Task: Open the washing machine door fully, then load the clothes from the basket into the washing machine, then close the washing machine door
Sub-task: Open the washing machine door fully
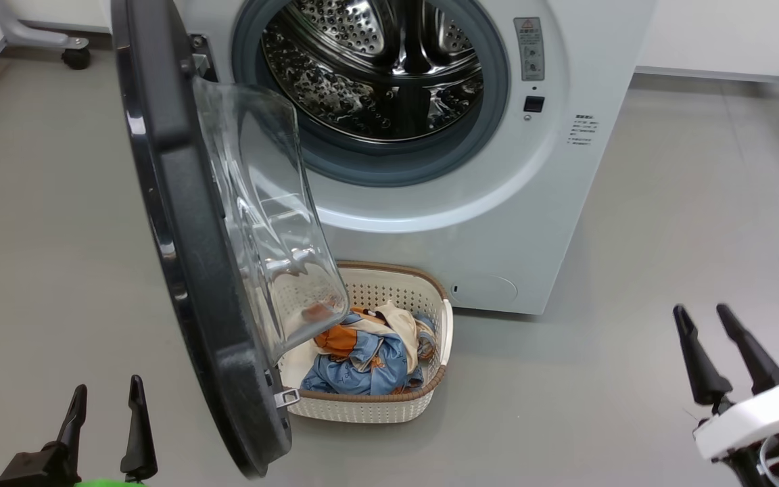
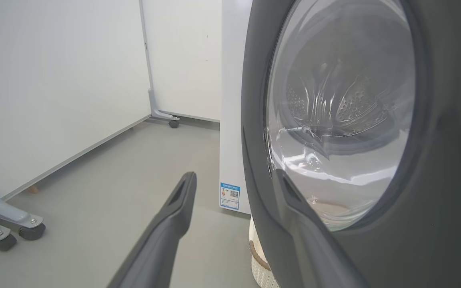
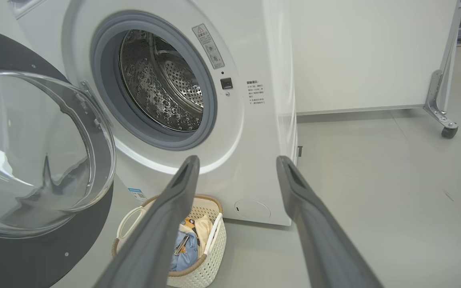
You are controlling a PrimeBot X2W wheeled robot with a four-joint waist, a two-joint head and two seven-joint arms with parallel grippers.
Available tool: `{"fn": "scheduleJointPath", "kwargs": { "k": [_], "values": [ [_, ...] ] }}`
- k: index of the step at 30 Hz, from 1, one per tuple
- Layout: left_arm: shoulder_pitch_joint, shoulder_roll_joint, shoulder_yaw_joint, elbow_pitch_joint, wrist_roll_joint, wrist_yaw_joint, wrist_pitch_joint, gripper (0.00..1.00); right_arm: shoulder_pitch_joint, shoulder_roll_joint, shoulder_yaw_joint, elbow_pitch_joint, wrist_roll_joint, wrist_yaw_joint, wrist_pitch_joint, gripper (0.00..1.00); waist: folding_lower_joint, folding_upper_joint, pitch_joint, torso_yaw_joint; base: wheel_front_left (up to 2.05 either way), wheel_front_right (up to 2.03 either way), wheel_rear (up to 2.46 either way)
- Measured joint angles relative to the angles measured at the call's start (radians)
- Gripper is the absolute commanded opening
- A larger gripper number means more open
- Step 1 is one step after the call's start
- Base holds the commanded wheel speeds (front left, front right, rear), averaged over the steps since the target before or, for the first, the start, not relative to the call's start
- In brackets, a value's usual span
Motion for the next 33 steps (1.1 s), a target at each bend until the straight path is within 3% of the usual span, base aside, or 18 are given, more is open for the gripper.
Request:
{"fn": "scheduleJointPath", "kwargs": {
  "k": [6, 16, 33],
  "values": [
    [0.0, 0.0, 0.0, 0.0, 0.0, 0.0, 0.0, 1.0, 0.049, 0.032, -0.027, 0.022, -0.047, -0.022, 0.017, 1.0, 0.0, 0.0, -0.006, -0.026, 0.0, 0.0, 0.0],
    [0.01, 0.0, -0.005, 0.002, 0.0, 0.0, 0.0, 1.0, 0.086, 0.095, -0.182, -0.061, -0.269, -0.064, 0.024, 1.0, 0.0, 0.0, -0.009, -0.062, 0.0, 0.0, 0.0],
    [0.01, 0.0, -0.009, 0.002, 0.01, 0.0, 0.0, 1.0, 0.223, 0.206, -0.337, -0.109, -0.446, -0.079, 0.024, 1.0, 0.0, 0.0, -0.01, -0.075, 0.0, 0.0, 0.0]
  ]
}}
